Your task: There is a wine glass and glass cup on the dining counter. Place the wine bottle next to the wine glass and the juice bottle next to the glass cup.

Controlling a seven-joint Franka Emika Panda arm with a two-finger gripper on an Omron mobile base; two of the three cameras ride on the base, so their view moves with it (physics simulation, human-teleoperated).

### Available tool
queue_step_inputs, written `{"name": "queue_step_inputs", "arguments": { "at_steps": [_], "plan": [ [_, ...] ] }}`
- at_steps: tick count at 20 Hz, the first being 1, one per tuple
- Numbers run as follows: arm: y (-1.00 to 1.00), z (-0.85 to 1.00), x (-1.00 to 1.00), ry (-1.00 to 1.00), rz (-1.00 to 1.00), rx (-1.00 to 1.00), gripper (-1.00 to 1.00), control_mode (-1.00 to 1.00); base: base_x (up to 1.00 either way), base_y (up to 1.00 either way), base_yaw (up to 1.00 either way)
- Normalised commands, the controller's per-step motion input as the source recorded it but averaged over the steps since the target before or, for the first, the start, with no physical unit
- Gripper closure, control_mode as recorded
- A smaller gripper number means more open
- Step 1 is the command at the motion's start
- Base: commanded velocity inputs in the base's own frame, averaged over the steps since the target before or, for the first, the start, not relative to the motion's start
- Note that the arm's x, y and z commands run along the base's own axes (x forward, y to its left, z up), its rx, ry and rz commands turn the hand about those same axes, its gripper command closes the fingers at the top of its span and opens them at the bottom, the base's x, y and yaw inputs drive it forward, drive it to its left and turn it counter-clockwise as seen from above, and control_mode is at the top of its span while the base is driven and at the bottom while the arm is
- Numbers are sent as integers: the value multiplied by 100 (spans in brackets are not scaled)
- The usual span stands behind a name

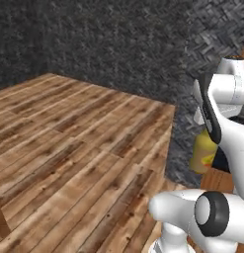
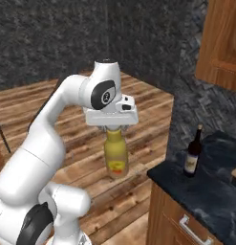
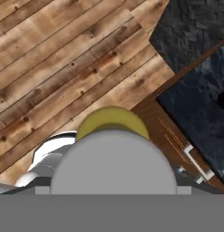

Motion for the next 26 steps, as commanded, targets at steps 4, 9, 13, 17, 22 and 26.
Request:
{"name": "queue_step_inputs", "arguments": {
  "at_steps": [4,9,13,17,22,26],
  "plan": [
    [0,0,0,0,0,0,100,100,-4,0,100],
    [0,0,0,0,0,0,100,100,-4,0,100],
    [0,0,0,0,0,0,100,100,-1,0,100],
    [0,0,0,0,0,0,100,100,11,0,86],
    [0,0,0,0,0,0,100,100,44,0,32],
    [0,0,0,0,0,0,100,100,74,-13,13]
  ]
}}
